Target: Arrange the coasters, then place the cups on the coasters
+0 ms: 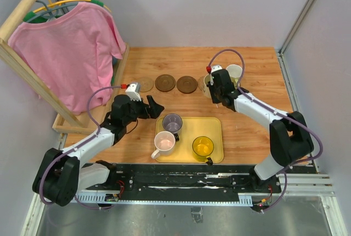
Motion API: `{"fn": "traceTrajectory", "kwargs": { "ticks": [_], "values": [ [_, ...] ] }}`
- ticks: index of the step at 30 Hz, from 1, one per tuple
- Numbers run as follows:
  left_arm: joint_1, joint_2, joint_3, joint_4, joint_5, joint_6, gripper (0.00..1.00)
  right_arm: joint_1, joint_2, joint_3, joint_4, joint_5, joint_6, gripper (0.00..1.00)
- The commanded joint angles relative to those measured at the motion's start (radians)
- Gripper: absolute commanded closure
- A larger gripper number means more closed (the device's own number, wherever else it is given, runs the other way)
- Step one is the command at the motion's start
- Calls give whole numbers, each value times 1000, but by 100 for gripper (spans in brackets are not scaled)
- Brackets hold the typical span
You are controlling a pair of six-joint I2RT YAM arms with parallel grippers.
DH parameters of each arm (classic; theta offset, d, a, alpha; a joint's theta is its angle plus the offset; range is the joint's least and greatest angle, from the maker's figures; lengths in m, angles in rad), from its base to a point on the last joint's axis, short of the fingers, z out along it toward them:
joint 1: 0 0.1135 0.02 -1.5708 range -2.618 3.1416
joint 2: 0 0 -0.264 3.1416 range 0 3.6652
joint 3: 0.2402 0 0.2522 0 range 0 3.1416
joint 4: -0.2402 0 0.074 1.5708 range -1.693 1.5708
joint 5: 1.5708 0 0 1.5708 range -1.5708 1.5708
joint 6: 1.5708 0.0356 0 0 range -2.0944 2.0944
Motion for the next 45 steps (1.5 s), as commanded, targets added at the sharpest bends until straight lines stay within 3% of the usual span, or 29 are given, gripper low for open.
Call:
{"fn": "traceTrajectory", "kwargs": {
  "ticks": [1,10,22,45],
  "values": [
    [-11,38,43,73,-25,-1,0,-51,47,70,192,-53,-63,99],
    [-11,109,62,96,-8,2,0,-75,176,135,302,-49,-79,99],
    [-10,118,49,104,-5,6,0,-78,303,265,256,-21,-82,99],
    [-11,136,47,102,7,11,0,-103,370,291,242,-6,-54,99]
  ]
}}
